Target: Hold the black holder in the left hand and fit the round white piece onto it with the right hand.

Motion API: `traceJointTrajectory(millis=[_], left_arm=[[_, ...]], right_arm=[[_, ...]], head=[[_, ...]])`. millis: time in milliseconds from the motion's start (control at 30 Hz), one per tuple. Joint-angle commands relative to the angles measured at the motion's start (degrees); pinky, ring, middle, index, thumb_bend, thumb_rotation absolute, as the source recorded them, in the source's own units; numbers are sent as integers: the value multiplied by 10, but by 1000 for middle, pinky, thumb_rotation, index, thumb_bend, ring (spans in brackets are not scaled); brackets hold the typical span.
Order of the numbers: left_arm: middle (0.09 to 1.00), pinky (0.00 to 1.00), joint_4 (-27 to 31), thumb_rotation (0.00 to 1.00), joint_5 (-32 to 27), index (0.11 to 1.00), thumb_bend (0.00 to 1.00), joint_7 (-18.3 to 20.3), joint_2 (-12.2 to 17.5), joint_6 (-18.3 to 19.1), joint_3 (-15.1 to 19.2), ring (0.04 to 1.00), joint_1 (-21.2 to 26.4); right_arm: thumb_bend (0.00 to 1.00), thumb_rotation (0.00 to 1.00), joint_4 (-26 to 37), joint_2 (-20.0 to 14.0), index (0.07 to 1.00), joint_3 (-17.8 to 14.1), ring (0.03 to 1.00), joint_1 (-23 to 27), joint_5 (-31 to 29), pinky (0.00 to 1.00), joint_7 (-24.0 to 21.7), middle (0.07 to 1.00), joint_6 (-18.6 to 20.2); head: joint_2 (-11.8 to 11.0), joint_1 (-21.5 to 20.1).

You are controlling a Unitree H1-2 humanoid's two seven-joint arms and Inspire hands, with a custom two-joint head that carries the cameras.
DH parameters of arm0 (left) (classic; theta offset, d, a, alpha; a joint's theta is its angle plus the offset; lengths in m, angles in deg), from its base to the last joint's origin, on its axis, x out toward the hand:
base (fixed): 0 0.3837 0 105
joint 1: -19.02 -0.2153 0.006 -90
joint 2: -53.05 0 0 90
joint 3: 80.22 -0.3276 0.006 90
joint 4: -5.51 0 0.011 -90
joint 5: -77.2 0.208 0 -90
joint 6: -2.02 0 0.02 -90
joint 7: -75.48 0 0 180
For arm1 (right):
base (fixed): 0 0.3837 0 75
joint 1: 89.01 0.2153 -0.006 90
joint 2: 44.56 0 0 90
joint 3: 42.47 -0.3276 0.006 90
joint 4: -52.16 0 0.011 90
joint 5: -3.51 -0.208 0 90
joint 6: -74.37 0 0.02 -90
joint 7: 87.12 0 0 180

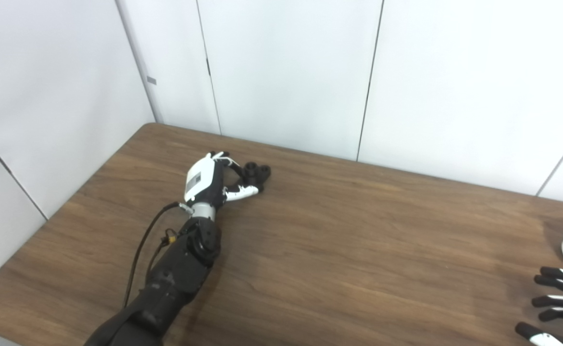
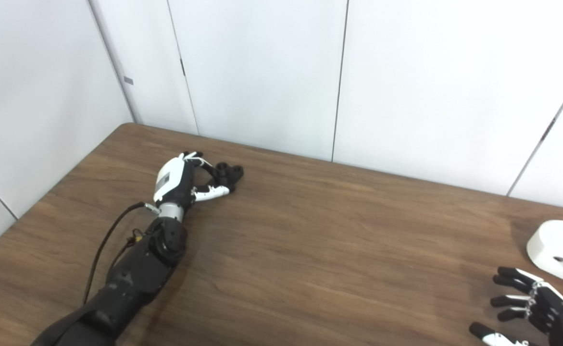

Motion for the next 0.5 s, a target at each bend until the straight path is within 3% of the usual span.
traceJointTrajectory(millis=[0, 100, 233, 333, 467], left_arm=[[921, 982, 22, 54, -1, 484, 524, 53, 0, -17, -25, 1000, -17], [925, 956, 62, 55, -10, 484, 524, 99, 2, -27, -43, 1000, -37], [937, 938, 80, 57, -26, 483, 525, 138, 2, -70, -60, 1000, -56], [942, 983, 93, 60, -30, 483, 525, 161, 0, -106, -76, 1000, -68], [948, 1000, 129, 59, -36, 483, 525, 200, -5, -122, -94, 1000, -85]], right_arm=[[723, 144, 16, 0, 710, -2, 560, 18, 1, 449, 9, 706, -18], [733, 172, 14, 2, 707, -1, 557, 22, 3, 445, 9, 703, -19], [726, 152, 9, 3, 712, 1, 570, 27, 1, 462, 6, 711, -22], [723, 154, 8, 4, 713, 2, 579, 28, 3, 469, 8, 718, -27], [725, 156, 13, 7, 716, 3, 576, 29, 5, 461, 10, 721, -31]], head=[[0, -10], [2, -18], [4, -41], [7, -59], [9, -85]])
